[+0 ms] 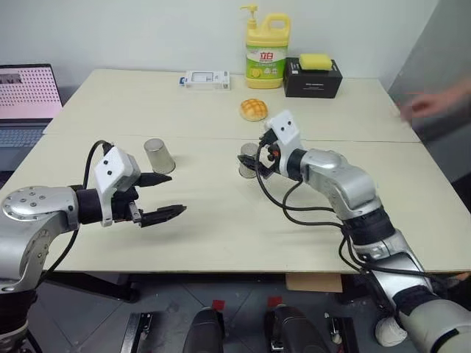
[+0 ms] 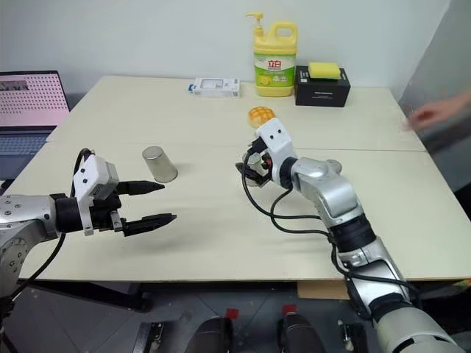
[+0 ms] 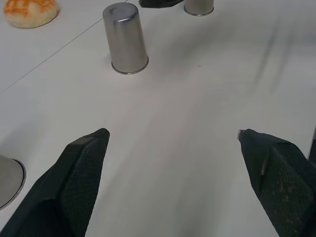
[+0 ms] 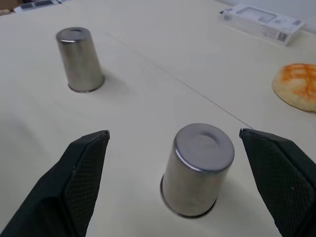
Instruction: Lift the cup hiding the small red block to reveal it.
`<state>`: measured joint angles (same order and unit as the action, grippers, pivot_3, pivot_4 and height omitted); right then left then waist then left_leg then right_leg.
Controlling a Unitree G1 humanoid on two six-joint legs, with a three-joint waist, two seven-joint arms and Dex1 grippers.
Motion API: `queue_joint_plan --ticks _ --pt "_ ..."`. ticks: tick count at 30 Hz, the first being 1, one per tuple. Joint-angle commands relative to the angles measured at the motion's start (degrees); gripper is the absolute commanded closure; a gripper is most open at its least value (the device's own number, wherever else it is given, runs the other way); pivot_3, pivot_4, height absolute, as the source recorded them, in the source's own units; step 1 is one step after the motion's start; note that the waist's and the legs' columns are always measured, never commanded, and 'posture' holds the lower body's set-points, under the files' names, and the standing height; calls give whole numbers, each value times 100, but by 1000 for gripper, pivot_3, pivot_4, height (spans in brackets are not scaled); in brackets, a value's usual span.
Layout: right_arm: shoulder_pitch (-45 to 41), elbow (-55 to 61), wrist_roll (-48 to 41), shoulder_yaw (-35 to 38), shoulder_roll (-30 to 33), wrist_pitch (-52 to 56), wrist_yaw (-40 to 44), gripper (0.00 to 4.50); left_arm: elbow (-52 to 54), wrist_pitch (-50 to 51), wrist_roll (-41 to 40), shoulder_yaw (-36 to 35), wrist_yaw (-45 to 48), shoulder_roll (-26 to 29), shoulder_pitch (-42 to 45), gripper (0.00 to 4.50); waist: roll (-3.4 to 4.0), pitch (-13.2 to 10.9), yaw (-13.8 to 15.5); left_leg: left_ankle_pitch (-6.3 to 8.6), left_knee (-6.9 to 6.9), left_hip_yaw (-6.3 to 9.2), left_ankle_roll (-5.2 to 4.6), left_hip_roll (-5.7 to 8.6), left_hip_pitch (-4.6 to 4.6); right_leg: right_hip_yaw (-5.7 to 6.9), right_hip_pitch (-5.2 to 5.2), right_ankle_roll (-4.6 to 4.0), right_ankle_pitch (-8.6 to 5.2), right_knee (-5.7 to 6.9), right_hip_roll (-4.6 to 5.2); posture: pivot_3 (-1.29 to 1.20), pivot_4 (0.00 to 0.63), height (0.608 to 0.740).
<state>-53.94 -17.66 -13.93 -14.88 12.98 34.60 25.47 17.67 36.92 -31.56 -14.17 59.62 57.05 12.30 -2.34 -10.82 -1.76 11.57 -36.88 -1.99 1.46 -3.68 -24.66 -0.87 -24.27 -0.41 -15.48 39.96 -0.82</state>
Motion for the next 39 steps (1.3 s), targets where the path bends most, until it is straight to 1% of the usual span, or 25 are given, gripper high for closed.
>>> queue_joint_plan --ticks 1,7,11,14,18,20,23,26,28,33,36,39 --pt "-514 -1054 365 97 -247 -669 21 0 149 -58 -62 -14 3 7 115 57 0 0 -3 0 0 0 0 -1 0 0 0 0 0 1 0 0 150 740" --pt "-1032 -2597 598 331 -635 -1287 41 0 204 -41 -136 -61 36 16 78 57 1 -1 -8 0 5 0 0 -1 -2 0 -4 -1 0 0 0 0 150 740" --pt "-1218 -3267 671 516 -826 -1558 45 0 212 -60 -149 -106 79 31 31 57 2 -1 -10 0 5 2 0 -1 -1 0 -4 -1 0 0 0 0 150 740" --pt "-1275 -3514 703 630 -910 -1692 59 529 228 -67 -143 -93 90 14 10 0 2 -1 -9 0 5 3 0 -2 -1 1 -3 -1 0 1 0 0 150 740" --pt "-1295 -3598 772 700 -947 -1802 90 1534 232 -69 -172 -59 125 -14 10 0 3 -2 -8 0 5 6 0 -3 -1 -1 -3 -2 1 1 1 0 150 740" --pt "-1282 -3494 767 756 -964 -1805 111 1887 223 -102 -191 -20 142 -54 42 0 3 -2 -9 0 5 7 0 -2 -1 -2 -3 -1 1 1 1 0 150 740" --pt "-1193 -2991 720 832 -974 -1626 174 1879 215 -199 -196 50 178 -112 78 0 5 -3 -9 0 5 9 0 -3 -1 0 -4 -1 1 2 1 0 150 740" --pt "-1005 -2053 581 969 -906 -1154 122 1879 214 -191 -211 137 250 -102 83 0 6 -4 -8 0 6 10 0 -3 -1 1 -4 -1 0 2 0 0 150 740" --pt "-805 -1297 532 1052 -793 -769 40 1879 205 -240 -183 233 325 -85 85 0 6 -4 -6 0 7 12 0 -5 -2 3 -4 -2 0 3 0 0 150 740" --pt "-164 13 636 1115 -445 42 -230 1879 211 -366 -169 405 414 -178 157 0 4 -2 24 0 6 14 0 -5 -3 5 2 0 0 0 8 0 150 740" --pt "201 346 788 1035 -246 270 -356 1879 223 -403 -147 496 483 -177 143 0 4 -2 23 0 3 11 0 -2 -3 1 2 0 0 -1 11 0 150 740" --pt "407 292 906 998 -141 316 -475 1879 157 -465 -124 547 520 -207 196 0 5 -3 6 0 1 8 0 -1 -2 -2 1 0 0 1 10 0 150 740"
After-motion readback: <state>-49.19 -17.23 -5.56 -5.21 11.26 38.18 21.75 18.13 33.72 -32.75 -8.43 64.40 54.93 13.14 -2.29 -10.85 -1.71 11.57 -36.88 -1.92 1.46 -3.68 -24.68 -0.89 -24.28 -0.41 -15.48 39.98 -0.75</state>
